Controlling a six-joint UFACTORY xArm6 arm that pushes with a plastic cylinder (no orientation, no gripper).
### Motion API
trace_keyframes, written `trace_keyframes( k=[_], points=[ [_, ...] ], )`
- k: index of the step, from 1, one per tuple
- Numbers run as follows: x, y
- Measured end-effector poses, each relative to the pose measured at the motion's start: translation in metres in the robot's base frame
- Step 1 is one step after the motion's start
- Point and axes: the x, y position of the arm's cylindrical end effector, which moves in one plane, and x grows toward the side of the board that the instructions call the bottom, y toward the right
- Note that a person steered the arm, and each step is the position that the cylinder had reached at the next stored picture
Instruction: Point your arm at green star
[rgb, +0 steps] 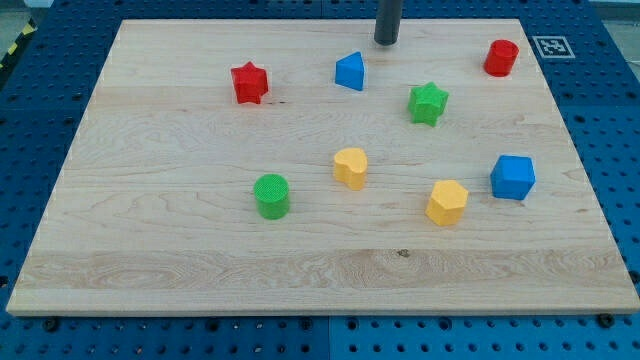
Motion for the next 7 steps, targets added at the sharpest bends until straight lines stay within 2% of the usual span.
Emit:
trace_keyframes(
  k=[7],
  points=[
    [0.0, 0.011]
  ],
)
